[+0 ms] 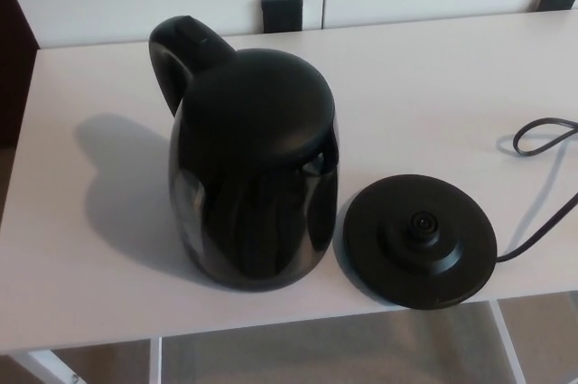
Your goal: The robot walk towards a table in front and uses its left hand to pick up the pot from the base and places it on the table
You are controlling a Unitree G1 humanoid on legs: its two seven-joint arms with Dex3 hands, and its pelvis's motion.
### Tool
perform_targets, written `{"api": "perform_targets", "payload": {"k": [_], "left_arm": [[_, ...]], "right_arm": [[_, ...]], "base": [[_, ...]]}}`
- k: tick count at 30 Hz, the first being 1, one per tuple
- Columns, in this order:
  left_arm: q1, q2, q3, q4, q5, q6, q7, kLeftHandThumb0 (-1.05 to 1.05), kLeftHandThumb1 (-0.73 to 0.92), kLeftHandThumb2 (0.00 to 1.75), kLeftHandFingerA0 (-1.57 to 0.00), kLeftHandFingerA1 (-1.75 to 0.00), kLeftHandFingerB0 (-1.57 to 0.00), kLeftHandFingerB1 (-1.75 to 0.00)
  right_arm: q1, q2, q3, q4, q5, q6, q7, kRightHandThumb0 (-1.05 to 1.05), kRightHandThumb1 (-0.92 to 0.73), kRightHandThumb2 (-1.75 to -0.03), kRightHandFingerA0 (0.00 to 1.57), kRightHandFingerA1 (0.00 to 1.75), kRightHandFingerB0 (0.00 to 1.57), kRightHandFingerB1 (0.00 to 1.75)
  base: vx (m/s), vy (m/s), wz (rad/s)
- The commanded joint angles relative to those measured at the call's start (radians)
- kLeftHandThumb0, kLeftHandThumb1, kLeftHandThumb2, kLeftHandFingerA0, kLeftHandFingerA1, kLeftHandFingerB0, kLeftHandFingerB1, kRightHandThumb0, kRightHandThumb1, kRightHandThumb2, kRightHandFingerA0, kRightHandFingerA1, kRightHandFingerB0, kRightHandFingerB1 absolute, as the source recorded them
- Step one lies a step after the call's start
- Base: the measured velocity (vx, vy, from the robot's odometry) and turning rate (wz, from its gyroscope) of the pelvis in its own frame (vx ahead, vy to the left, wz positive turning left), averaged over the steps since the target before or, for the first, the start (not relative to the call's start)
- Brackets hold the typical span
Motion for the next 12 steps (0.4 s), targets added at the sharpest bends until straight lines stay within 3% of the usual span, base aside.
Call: {"api": "perform_targets", "payload": {"k": [1,3,4,5,7,8,9,10,12], "left_arm": [[0.010,0.031,-0.004,0.018,0.017,-0.052,0.015,-0.52,0.49,0.84,0.00,-0.30,0.00,-0.25],[0.010,0.032,-0.006,0.021,0.016,-0.055,0.016,-0.52,0.49,0.84,0.00,-0.30,0.00,-0.25],[0.013,0.039,-0.004,0.031,0.013,-0.065,0.007,-0.53,0.49,0.84,0.00,-0.32,0.00,-0.24],[0.015,0.042,-0.007,0.033,0.016,-0.073,0.004,-0.56,0.50,0.84,0.00,-0.30,0.00,-0.23],[0.015,0.044,-0.009,0.035,0.015,-0.079,0.004,-0.56,0.50,0.84,0.00,-0.30,0.00,-0.23],[0.010,0.040,-0.006,0.036,0.009,-0.078,0.007,-0.54,0.50,0.84,0.00,-0.30,0.00,-0.23],[0.008,0.038,-0.005,0.036,0.005,-0.078,0.009,-0.54,0.50,0.84,0.00,-0.30,0.00,-0.23],[0.006,0.041,0.001,0.039,0.000,-0.073,0.011,-0.53,0.49,0.84,0.00,-0.30,0.00,-0.24],[0.006,0.042,0.001,0.040,-0.001,-0.073,0.012,-0.53,0.49,0.84,0.00,-0.30,0.00,-0.24]], "right_arm": [[-0.014,-0.007,-0.013,0.002,0.024,0.006,0.016,-1.00,-0.30,-0.84,0.71,0.78,0.45,0.57],[-0.014,-0.006,-0.014,0.002,0.024,0.006,0.017,-1.00,-0.30,-0.84,0.71,0.78,0.45,0.57],[-0.018,-0.008,-0.009,0.000,0.017,0.011,0.009,-1.01,-0.58,-0.59,0.63,0.67,0.57,0.57],[-0.020,-0.008,-0.007,-0.002,0.015,0.011,0.006,-1.02,-0.41,-0.85,0.62,0.67,0.54,0.60],[-0.021,-0.008,-0.006,-0.002,0.014,0.010,0.005,-1.02,-0.41,-0.85,0.62,0.67,0.54,0.60],[-0.029,-0.008,-0.010,-0.004,0.018,0.010,-0.001,-1.02,-0.58,-0.59,0.60,0.66,0.53,0.57],[-0.032,-0.007,-0.012,-0.005,0.020,0.011,-0.003,-1.02,-0.58,-0.59,0.60,0.66,0.53,0.57],[-0.031,0.038,-0.115,-0.013,0.133,-0.019,-0.003,-0.98,-0.46,-0.62,0.24,0.82,0.21,0.74],[-0.031,0.045,-0.138,-0.015,0.138,-0.022,-0.001,-0.98,-0.46,-0.62,0.24,0.82,0.21,0.74]], "base": [[0.00,0.000,0.00],[0.00,0.000,0.00],[0.00,0.000,0.00],[0.00,0.000,0.00],[0.00,0.000,0.00],[0.00,0.000,0.00],[0.00,0.000,0.00],[0.00,0.000,0.00],[0.00,0.000,0.00]]}}
